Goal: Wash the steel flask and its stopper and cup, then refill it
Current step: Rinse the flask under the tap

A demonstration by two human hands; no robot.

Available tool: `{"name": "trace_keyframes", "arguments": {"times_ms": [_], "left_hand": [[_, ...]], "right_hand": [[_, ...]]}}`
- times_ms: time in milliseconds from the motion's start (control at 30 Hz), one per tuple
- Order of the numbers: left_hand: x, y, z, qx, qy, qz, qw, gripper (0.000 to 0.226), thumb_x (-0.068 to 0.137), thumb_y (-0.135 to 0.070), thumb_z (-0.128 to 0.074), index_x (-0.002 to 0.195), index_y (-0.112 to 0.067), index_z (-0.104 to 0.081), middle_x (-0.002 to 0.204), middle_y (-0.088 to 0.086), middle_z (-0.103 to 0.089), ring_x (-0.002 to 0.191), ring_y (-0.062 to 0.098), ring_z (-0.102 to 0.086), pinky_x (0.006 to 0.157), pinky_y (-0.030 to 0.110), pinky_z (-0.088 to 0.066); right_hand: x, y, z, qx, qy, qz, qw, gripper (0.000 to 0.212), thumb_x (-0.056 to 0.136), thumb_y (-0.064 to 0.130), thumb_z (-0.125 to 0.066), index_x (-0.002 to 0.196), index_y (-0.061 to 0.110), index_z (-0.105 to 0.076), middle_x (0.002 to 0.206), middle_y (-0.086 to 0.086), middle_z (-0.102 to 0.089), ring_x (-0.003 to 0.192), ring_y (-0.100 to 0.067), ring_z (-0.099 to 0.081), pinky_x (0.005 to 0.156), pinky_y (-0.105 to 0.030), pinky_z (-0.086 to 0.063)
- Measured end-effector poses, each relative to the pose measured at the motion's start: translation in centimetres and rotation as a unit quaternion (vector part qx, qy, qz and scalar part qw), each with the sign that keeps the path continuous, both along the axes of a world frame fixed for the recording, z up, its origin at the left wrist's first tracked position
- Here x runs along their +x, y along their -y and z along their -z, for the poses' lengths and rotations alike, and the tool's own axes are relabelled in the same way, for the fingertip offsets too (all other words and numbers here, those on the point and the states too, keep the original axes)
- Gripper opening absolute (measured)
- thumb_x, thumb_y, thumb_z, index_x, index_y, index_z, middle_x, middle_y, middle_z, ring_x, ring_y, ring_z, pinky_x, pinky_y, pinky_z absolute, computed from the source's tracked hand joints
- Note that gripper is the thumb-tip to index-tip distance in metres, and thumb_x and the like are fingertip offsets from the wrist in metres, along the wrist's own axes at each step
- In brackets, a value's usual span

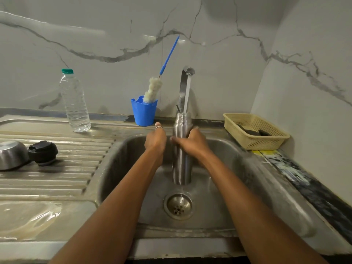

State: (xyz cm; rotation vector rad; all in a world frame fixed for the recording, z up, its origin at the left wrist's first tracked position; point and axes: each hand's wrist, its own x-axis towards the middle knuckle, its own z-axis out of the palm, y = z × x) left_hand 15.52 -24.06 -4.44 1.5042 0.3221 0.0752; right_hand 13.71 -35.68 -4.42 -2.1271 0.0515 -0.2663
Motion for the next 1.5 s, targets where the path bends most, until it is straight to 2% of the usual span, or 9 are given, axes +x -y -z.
{"name": "trace_keyframes", "arguments": {"times_ms": [67, 200, 433, 567, 700, 833, 1167, 1267, 1500], "left_hand": [[0.1, 0.0, 0.2, 0.002, -0.002, 0.005, 1.0, 0.06, 0.108, -0.053, -0.03, 0.14, -0.009, -0.056, 0.119, 0.006, -0.057, 0.095, 0.016, -0.053, 0.087, 0.034, -0.037], [0.5, 0.2, 0.7, 0.001, 0.0, 0.013, 1.0, 0.06, 0.107, -0.056, -0.031, 0.135, -0.01, -0.057, 0.116, 0.006, -0.063, 0.095, 0.016, -0.058, 0.084, 0.038, -0.039], [0.8, 0.1, 1.0, -0.005, 0.001, 0.024, 1.0, 0.06, 0.106, -0.056, -0.033, 0.133, -0.009, -0.058, 0.116, 0.007, -0.066, 0.1, 0.019, -0.062, 0.083, 0.037, -0.041], [1.0, 0.0, 0.8, 0.017, -0.004, 0.028, 0.999, 0.063, 0.106, -0.057, -0.03, 0.135, -0.008, -0.059, 0.125, 0.011, -0.065, 0.107, 0.022, -0.059, 0.086, 0.038, -0.041], [1.2, 0.1, 1.4, 0.007, 0.004, 0.041, 0.999, 0.061, 0.106, -0.057, -0.03, 0.127, -0.009, -0.061, 0.114, 0.005, -0.066, 0.104, 0.02, -0.061, 0.091, 0.039, -0.045], [1.1, 0.1, 1.2, 0.017, 0.005, 0.045, 0.999, 0.058, 0.107, -0.056, -0.028, 0.116, -0.008, -0.059, 0.103, 0.004, -0.065, 0.088, 0.016, -0.06, 0.085, 0.037, -0.043], [0.3, 0.0, 1.0, 0.021, -0.004, 0.051, 0.998, 0.066, 0.103, -0.064, -0.03, 0.123, -0.011, -0.063, 0.113, 0.008, -0.071, 0.103, 0.022, -0.066, 0.084, 0.038, -0.047], [0.4, -0.2, 0.9, 0.025, -0.013, 0.05, 0.998, 0.064, 0.105, -0.061, -0.029, 0.124, -0.008, -0.06, 0.114, 0.005, -0.066, 0.102, 0.021, -0.061, 0.084, 0.04, -0.043], [-0.2, -0.4, 0.8, 0.048, -0.015, 0.056, 0.997, 0.059, 0.105, -0.056, -0.036, 0.13, -0.008, -0.059, 0.123, 0.012, -0.065, 0.111, 0.025, -0.06, 0.093, 0.04, -0.046]], "right_hand": [[0.2, 0.0, 0.2, 0.017, 0.001, 0.008, 1.0, 0.057, 0.076, 0.045, -0.084, 0.116, 0.013, -0.058, 0.105, -0.004, -0.07, 0.092, -0.021, -0.071, 0.085, -0.042, -0.061], [-0.8, 0.0, 0.2, 0.019, -0.021, -0.028, 0.999, 0.027, 0.081, 0.031, -0.084, 0.083, 0.027, -0.057, 0.089, -0.002, -0.069, 0.089, -0.022, -0.071, 0.086, -0.042, -0.06], [-1.1, -0.2, 0.3, 0.027, -0.05, -0.042, 0.997, 0.024, 0.078, 0.028, -0.086, 0.09, 0.024, -0.065, 0.097, -0.005, -0.074, 0.091, -0.022, -0.072, 0.09, -0.045, -0.059], [0.1, -0.4, -0.6, 0.045, 0.007, 0.015, 0.999, 0.079, 0.05, 0.064, -0.081, 0.112, 0.019, -0.062, 0.103, -0.001, -0.072, 0.09, -0.019, -0.071, 0.082, -0.042, -0.062], [-0.7, -0.5, 0.1, 0.021, -0.016, -0.019, 0.999, 0.028, 0.073, 0.036, -0.088, 0.086, 0.027, -0.064, 0.097, -0.005, -0.075, 0.089, -0.021, -0.072, 0.086, -0.045, -0.06], [-0.3, -0.6, -0.6, 0.048, 0.04, 0.003, 0.998, 0.037, 0.072, 0.042, -0.086, 0.093, 0.029, -0.06, 0.103, -0.004, -0.072, 0.093, -0.022, -0.071, 0.083, -0.037, -0.06], [-1.2, -0.8, 0.5, 0.019, -0.032, -0.04, 0.999, 0.028, 0.078, 0.03, -0.086, 0.095, 0.021, -0.066, 0.101, -0.007, -0.074, 0.096, -0.024, -0.072, 0.089, -0.043, -0.059], [-0.8, -0.8, -0.8, 0.049, 0.009, 0.008, 0.999, 0.059, 0.065, 0.048, -0.086, 0.111, 0.019, -0.063, 0.102, -0.003, -0.072, 0.092, -0.021, -0.071, 0.085, -0.041, -0.06], [-1.1, -0.2, 0.8, 0.045, -0.058, -0.026, 0.997, 0.022, 0.08, 0.021, -0.084, 0.089, 0.024, -0.064, 0.094, -0.005, -0.073, 0.088, -0.02, -0.072, 0.086, -0.04, -0.06]]}}
